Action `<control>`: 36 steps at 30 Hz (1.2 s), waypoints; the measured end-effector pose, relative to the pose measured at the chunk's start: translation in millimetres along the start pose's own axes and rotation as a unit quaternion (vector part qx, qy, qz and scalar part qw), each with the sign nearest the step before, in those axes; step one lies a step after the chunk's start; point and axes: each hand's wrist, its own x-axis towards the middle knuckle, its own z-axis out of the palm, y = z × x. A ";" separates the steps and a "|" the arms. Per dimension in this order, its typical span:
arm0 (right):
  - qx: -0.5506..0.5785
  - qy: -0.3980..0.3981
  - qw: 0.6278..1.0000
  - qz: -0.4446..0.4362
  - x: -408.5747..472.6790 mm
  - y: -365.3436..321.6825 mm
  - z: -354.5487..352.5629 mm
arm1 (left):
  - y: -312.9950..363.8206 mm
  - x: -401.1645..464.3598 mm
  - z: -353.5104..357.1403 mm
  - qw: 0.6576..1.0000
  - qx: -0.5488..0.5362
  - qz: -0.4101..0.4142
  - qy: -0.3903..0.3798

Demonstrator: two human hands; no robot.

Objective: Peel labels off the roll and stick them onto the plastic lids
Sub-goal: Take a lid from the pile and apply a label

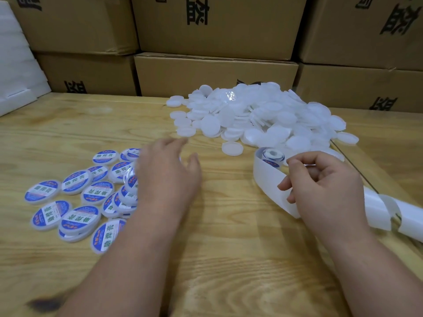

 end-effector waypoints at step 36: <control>-0.199 -0.074 0.977 -0.019 4.1 12.6 3.8 | 36.2 -12.3 68.7 0.970 -0.158 0.069 -0.169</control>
